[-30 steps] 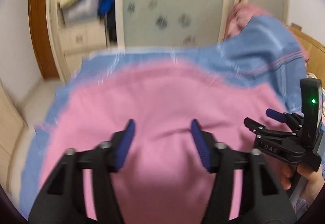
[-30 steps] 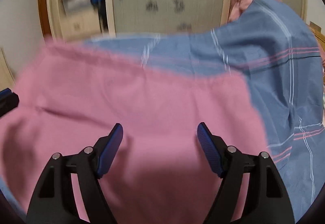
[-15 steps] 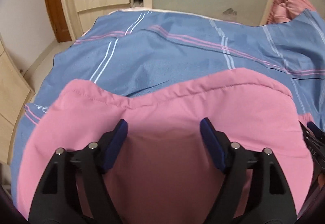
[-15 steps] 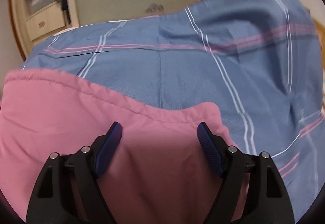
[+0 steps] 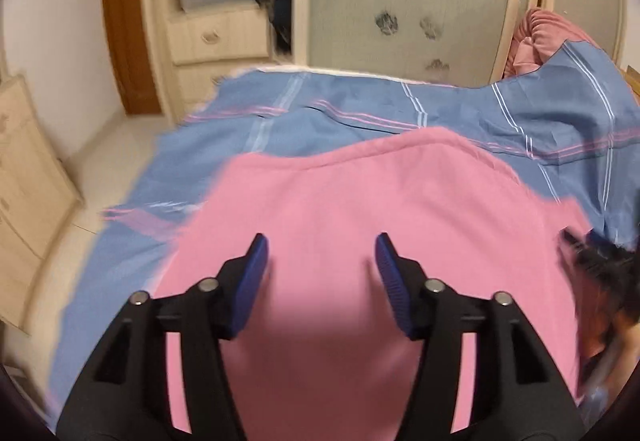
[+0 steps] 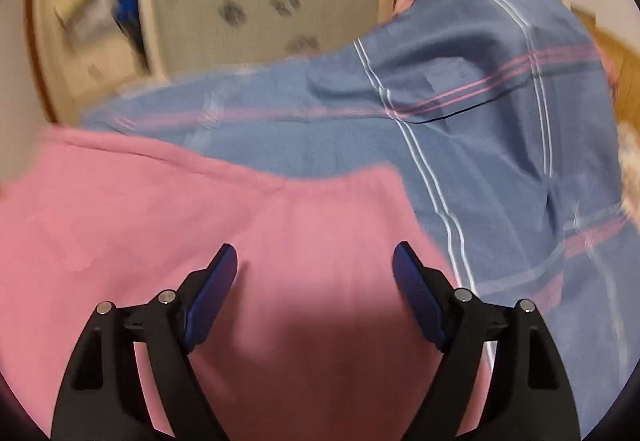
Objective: Fold large clothes
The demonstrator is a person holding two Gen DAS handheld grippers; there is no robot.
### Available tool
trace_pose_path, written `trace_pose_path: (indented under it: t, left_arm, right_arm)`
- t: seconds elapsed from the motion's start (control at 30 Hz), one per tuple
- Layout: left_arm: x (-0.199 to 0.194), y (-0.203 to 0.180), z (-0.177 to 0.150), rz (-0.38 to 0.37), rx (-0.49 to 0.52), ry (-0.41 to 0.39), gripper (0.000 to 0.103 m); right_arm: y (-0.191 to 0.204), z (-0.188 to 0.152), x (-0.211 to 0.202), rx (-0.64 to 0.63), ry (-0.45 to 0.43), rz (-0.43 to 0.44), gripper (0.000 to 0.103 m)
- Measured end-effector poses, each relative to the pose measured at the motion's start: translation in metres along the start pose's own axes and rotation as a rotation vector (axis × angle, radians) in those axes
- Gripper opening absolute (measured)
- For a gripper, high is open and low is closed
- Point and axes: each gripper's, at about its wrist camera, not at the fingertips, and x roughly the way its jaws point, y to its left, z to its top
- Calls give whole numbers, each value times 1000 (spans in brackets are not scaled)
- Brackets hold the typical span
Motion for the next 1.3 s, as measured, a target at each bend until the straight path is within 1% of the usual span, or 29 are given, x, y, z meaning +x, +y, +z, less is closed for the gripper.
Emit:
trace_pose_path:
  t: [0.03,0.07,0.1,0.13,0.17,0.2,0.23,0.27,0.3,0.33,0.37,0.4,0.43,0.47,0.5,0.53,0.57,0.63,0.67,0.7,0.73,0.83,0.87,0.9,0.93,0.97,1.03,1.1,1.3]
  left_arm:
    - [-12,11,-13,7,17,19,62]
    - [-16,20,-24,12,19,41,62]
    - [-15,28,-33,23,14,69,62]
    - [-7,36,-41,39,9,116,61]
    - [5,41,-49,49,3,169,65]
    - [21,43,-56,42,1,211,66]
    - [30,42,-60,40,6,226,68]
    - [34,39,-61,49,14,232,68]
    - [30,35,-60,75,19,226,67]
    - [21,33,-57,77,9,217,62]
    - [3,32,-55,37,-15,196,62]
    - [-15,30,-55,-17,-34,163,63]
    - [-43,26,-57,-71,-40,100,68]
    - [-66,22,-60,-88,-28,42,79]
    - [-89,17,-65,-87,-9,-17,84]
    - [-117,12,-74,-74,10,-81,86]
    - [-140,8,-81,-71,19,-126,86]
    - [-177,0,-89,-103,16,-178,88]
    - [-195,-1,-94,-113,4,-199,91]
    - [-214,-2,-98,-109,-12,-220,92]
    - [-230,-3,-101,-105,-18,-235,93]
    - [-275,-6,-113,-100,-20,-276,93]
    - [-291,-8,-118,-90,-14,-295,95]
    - [-304,-9,-123,-76,-12,-310,96]
    - [-316,-10,-128,-57,-10,-323,100]
    - [-327,-12,-134,-46,-6,-332,101]
    - [-349,-17,-148,-48,10,-342,101]
    - [-369,-22,-160,-51,24,-352,101]
    - [-421,-34,-189,-53,59,-381,101]
  right_arm:
    - [-3,-8,-14,10,20,42,82]
    - [-7,-20,-28,14,55,67,82]
    - [-8,-29,-34,15,80,71,82]
    - [-9,-41,-36,10,122,60,82]
    - [-8,-53,-29,-14,174,22,82]
    - [-3,-62,-19,-62,192,-3,83]
    - [2,-66,-14,-98,187,-12,85]
    - [9,-68,-8,-144,184,-40,87]
    - [14,-64,-7,-157,201,-79,88]
    - [16,-59,-12,-134,219,-105,88]
    - [17,-53,-23,-98,228,-119,87]
    - [21,-49,-44,-70,207,-89,87]
    - [27,-48,-64,-71,169,-55,87]
    - [35,-52,-90,-94,115,-35,87]
    - [43,-58,-117,-119,60,-42,87]
    - [49,-68,-140,-130,13,-56,89]
    - [53,-78,-166,-131,-41,-59,91]
    - [56,-96,-209,-110,-120,-39,95]
    - [57,-105,-228,-95,-145,-30,96]
    - [56,-109,-240,-86,-160,-27,96]
    - [57,-118,-259,-74,-180,-31,96]
    - [58,-130,-294,-81,-210,-56,96]
    - [56,-133,-304,-83,-218,-71,96]
    - [62,-142,-316,-84,-225,-85,96]
    - [61,-147,-328,-81,-233,-91,96]
    - [61,-153,-338,-78,-236,-88,97]
    - [60,-161,-355,-71,-238,-75,100]
    - [62,-169,-372,-81,-246,-64,100]
    - [74,-189,-420,-123,-302,-91,101]
